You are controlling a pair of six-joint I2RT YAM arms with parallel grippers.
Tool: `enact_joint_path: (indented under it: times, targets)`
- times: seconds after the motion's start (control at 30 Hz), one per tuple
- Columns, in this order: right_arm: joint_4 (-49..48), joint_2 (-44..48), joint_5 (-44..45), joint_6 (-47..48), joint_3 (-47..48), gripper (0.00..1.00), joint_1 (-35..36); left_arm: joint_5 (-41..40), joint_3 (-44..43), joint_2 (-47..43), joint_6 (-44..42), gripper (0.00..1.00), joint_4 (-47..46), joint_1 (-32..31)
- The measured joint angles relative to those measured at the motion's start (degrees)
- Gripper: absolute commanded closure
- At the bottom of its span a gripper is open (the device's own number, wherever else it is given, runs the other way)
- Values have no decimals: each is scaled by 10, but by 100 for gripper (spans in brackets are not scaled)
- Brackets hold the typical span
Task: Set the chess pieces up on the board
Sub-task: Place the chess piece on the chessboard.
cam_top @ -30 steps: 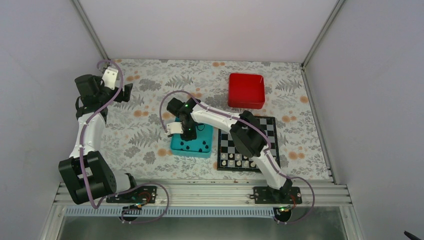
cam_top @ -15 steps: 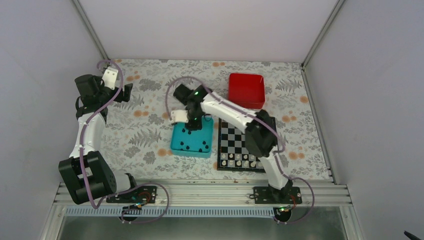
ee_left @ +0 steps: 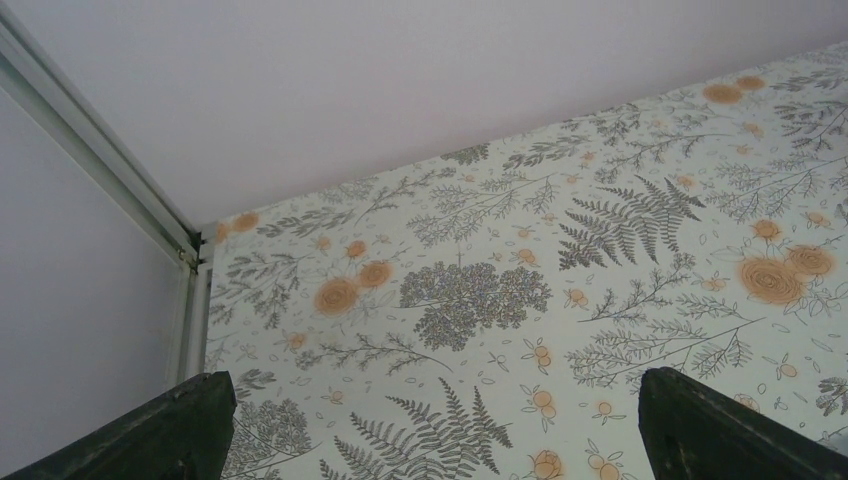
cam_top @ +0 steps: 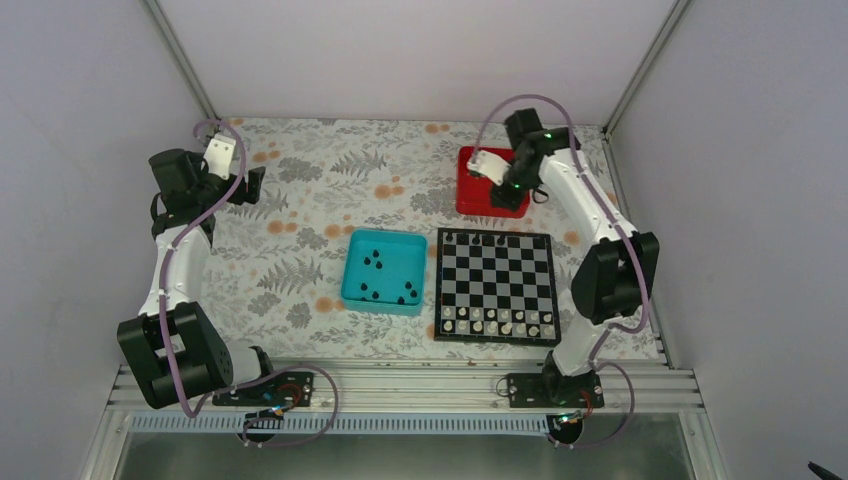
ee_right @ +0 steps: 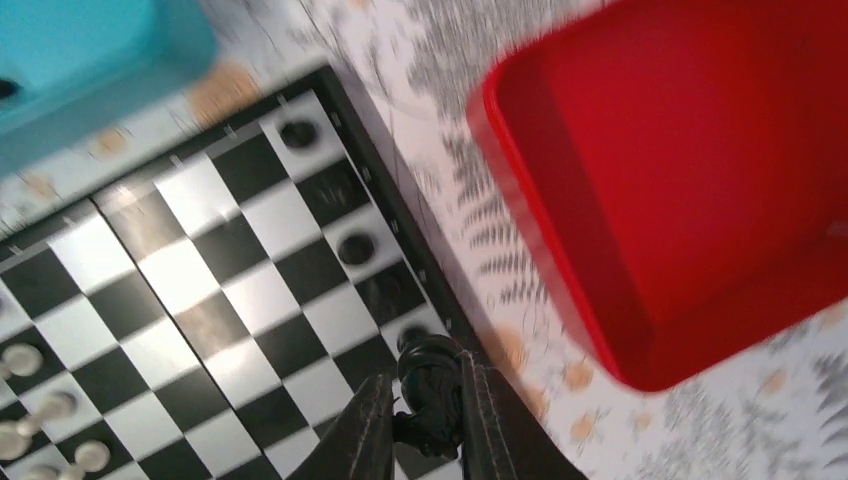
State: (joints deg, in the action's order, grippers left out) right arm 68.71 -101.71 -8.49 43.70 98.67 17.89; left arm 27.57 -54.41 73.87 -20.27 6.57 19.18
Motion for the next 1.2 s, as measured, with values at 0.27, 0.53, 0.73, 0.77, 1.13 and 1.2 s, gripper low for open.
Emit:
enact_joint_path:
  times: [0.27, 0.53, 0.73, 0.77, 1.13, 1.2]
  targets:
    - [-21, 2, -4, 21, -117, 86, -88, 0, 0, 0, 2, 0, 0, 0]
    - [-53, -14, -13, 32, -143, 85, -136, 0, 0, 0, 2, 0, 0, 0]
    - [-71, -32, -9, 35, -168, 84, -162, 0, 0, 0, 2, 0, 0, 0]
    - [-72, -35, -7, 36, -171, 84, -164, 0, 0, 0, 2, 0, 0, 0]
    - [-91, -67, 7, 38, -193, 83, -169, 0, 0, 0, 2, 0, 0, 0]
    - [-95, -70, 9, 38, -194, 83, -169, 0, 0, 0, 2, 0, 0, 0]
